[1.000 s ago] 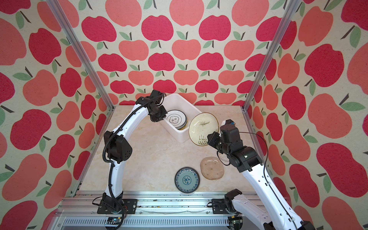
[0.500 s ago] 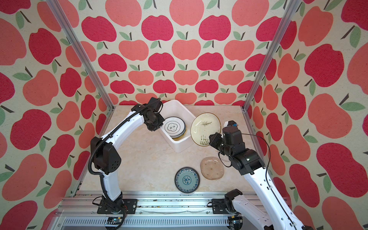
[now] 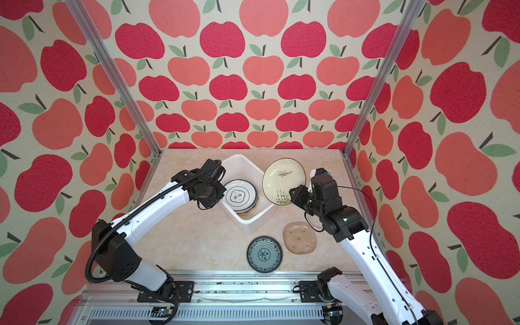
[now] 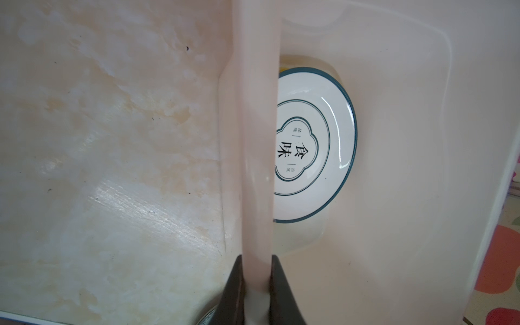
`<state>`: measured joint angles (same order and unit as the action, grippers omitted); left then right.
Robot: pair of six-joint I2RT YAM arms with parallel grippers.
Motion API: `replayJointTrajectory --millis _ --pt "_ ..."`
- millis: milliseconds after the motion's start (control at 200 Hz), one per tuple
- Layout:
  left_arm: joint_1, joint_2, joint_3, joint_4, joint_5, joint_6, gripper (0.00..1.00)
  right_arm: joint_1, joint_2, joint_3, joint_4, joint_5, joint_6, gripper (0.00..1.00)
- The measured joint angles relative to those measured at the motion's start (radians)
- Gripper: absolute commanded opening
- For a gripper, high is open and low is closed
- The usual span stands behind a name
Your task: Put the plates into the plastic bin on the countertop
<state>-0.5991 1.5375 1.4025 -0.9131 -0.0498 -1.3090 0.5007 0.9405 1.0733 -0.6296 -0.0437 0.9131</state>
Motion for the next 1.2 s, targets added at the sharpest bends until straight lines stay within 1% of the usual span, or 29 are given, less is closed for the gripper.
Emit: replayJointTrajectory --millis 50,85,125,150,210,270,355,460,490,500,600,695,855,1015,1201 --pt "-0.001 -0.013 -0.016 0.012 -0.005 -0.006 0.1 0.0 0.019 0.002 0.01 -0.016 0.006 0.0" --pt "-0.002 -0.021 -0.027 0.023 -0.007 -0.008 0.16 0.002 0.037 0.005 0.02 -0.028 0.013 0.0" --pt "-0.002 -0.026 -0.034 0.031 -0.01 -0.01 0.27 0.006 0.058 0.011 0.027 -0.037 0.02 0.0" --pt "-0.003 -0.027 -0.037 0.034 -0.015 -0.007 0.36 0.011 0.072 0.019 0.029 -0.04 0.023 0.0" --pt "-0.005 -0.03 -0.037 0.041 -0.038 -0.007 0.55 0.031 0.11 0.04 0.035 -0.047 0.031 0.0" --pt "-0.005 -0.042 -0.037 0.056 -0.065 0.021 0.68 0.057 0.147 0.062 0.038 -0.052 0.035 0.0" --pt "-0.004 -0.074 -0.036 0.09 -0.094 0.088 0.8 0.096 0.206 0.108 0.038 -0.053 0.042 0.0" --pt "-0.005 -0.117 -0.027 0.134 -0.109 0.204 0.88 0.138 0.277 0.166 0.039 -0.048 0.053 0.0" --pt "-0.005 -0.13 -0.026 0.149 -0.11 0.243 0.98 0.149 0.297 0.182 0.041 -0.042 0.057 0.0" --pt "-0.005 -0.135 -0.026 0.156 -0.111 0.254 1.0 0.153 0.304 0.186 0.042 -0.04 0.058 0.0" --pt "-0.005 -0.185 -0.03 0.196 -0.106 0.365 0.99 0.183 0.367 0.229 0.053 -0.016 0.065 0.0" --pt "-0.004 -0.261 -0.067 0.248 -0.097 0.462 0.99 0.21 0.438 0.28 0.054 0.012 0.071 0.0" --pt "0.0 -0.386 -0.141 0.286 -0.097 0.572 0.99 0.244 0.524 0.325 0.06 0.051 0.117 0.0" --pt "0.019 -0.455 -0.18 0.306 -0.1 0.656 0.99 0.275 0.554 0.325 0.061 0.122 0.234 0.0" --pt "0.039 -0.476 -0.189 0.324 -0.081 0.727 0.99 0.333 0.578 0.302 0.097 0.198 0.431 0.0"
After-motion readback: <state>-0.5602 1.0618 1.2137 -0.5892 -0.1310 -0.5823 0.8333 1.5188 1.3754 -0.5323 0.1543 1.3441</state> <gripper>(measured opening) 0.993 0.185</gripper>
